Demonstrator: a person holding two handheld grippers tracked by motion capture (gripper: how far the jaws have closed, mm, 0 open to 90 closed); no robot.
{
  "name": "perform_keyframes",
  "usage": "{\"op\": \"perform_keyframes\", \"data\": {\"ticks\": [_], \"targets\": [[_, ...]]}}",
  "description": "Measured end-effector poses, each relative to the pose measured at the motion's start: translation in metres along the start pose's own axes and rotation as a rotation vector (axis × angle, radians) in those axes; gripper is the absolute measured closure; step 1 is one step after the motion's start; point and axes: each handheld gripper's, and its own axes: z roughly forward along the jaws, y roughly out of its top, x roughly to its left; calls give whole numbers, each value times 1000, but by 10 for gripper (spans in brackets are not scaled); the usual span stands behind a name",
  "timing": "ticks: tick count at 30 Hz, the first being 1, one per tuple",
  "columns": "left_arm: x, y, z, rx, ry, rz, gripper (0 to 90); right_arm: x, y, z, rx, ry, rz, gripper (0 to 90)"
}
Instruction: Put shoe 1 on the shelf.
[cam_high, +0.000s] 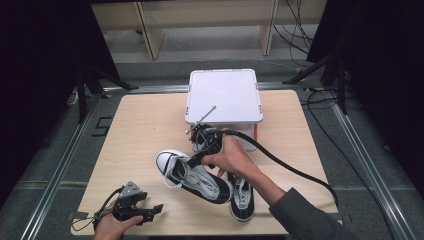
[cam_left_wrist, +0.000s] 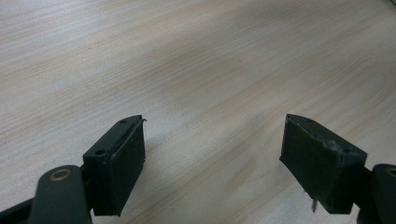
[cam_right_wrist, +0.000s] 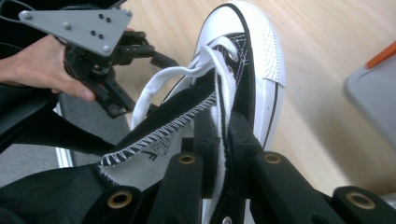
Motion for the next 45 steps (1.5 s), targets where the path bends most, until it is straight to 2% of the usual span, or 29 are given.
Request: {"op": "perform_keyframes", "data": {"ticks": [4,9,10,11,13,18,22,26,30,31,32,33,36,39,42,43,45], "targets": [[-1,0,2,8,-1,-3,212,-2,8,-7,7,-33,-9,853],[0,-1,4,21,-1,11,212,-14,16,-16,-3,-13,36,853],[0,-1,4,23,4,12,211,-17,17,-18,-7,-17,39,853],[0,-1,4,18,-1,-3,212,-18,19,-21,-9,-20,41,853],[0,-1,4,19,3,1,212,-20,23,-27,-9,-37,48,853],[-1,-1,3,1,4,-4,199,-18,37,-45,-45,-90,36,853],[-2,2,-1,-25,9,-1,197,-20,49,-60,-80,-101,42,854],[-4,3,-2,-26,10,5,197,-21,62,-74,-107,-115,55,855],[-6,2,0,-23,4,16,197,-28,77,-85,-139,-172,57,856],[-6,3,0,-21,4,21,197,-31,80,-87,-143,-181,80,856],[-7,3,-1,-20,7,25,197,-36,84,-89,-152,-196,73,855],[-6,2,-1,-23,8,28,197,-39,88,-91,-159,-204,86,855],[-5,1,0,-16,1,14,197,-52,98,-95,-169,-233,118,856],[-5,1,0,-14,3,24,197,-66,106,-97,-180,-257,169,855],[-6,1,0,-12,4,17,197,-81,112,-95,-200,-277,219,855],[-7,1,0,-16,0,10,197,-87,113,-95,-209,-286,223,855],[-8,1,0,-16,-2,12,197,-96,117,-95,-225,-293,276,855]]}}
